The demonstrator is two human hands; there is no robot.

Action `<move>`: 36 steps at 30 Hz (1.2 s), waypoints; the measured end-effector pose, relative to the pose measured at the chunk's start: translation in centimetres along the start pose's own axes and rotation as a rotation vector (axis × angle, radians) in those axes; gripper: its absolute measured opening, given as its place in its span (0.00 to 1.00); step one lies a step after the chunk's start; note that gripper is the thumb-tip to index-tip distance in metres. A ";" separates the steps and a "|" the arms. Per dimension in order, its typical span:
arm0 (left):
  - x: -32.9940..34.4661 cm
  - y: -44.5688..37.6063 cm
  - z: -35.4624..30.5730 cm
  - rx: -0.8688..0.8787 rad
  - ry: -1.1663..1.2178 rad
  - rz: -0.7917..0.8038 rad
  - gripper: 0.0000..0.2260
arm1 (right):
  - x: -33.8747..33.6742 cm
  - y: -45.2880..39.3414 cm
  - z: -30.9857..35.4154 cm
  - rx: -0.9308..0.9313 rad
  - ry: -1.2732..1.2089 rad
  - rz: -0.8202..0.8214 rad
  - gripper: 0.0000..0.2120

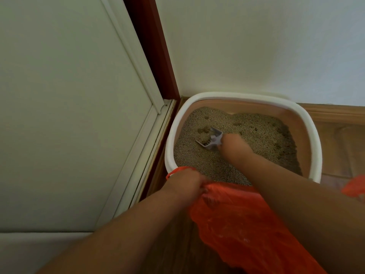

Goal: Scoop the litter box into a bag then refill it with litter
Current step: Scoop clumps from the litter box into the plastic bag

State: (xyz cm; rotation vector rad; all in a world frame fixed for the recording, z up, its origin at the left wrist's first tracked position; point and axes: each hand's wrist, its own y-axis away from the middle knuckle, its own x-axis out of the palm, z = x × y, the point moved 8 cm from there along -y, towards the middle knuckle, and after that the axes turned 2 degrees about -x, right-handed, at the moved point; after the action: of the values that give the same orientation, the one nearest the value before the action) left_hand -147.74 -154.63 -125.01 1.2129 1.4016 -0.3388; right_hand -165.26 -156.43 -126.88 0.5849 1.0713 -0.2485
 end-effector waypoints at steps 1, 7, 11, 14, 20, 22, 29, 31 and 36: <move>0.3 -0.2 0.1 -0.005 0.007 0.000 0.17 | 0.4 -0.1 -0.2 0.014 -0.002 -0.001 0.11; 1.3 -0.5 0.3 -0.047 0.014 0.053 0.18 | 1.5 -1.4 1.3 0.050 -0.060 0.108 0.13; 2.3 -1.6 0.9 -0.112 -0.048 0.223 0.21 | 1.6 -1.3 0.7 -0.003 -0.125 0.025 0.13; 2.0 -1.1 0.7 -0.131 -0.055 0.169 0.17 | 0.5 -0.1 -0.6 -0.039 -0.278 -0.109 0.12; 0.8 0.0 -0.2 -0.107 -0.054 0.096 0.18 | -2.2 3.5 -3.2 -0.110 -0.277 -0.144 0.12; 0.7 -0.1 -0.3 -0.101 -0.021 0.133 0.20 | -3.6 4.7 -4.4 -0.104 -0.284 -0.167 0.15; 0.1 0.1 -0.8 -0.078 -0.089 0.112 0.14 | -8.6 9.2 -6.7 -0.184 -0.237 -0.276 0.17; 0.1 0.1 -0.9 -0.054 -0.099 0.086 0.14 | -9.0 10.1 -7.2 -0.183 -0.214 -0.279 0.18; -0.2 0.2 -1.1 -0.039 -0.128 0.106 0.15 | -9.0 11.4 -8.0 -0.195 -0.145 -0.253 0.12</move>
State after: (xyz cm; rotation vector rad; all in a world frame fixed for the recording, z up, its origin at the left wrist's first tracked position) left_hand -148.23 -153.75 -124.48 1.2074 1.2239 -0.3079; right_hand -170.22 -143.38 -117.99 0.2514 1.0140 -0.3963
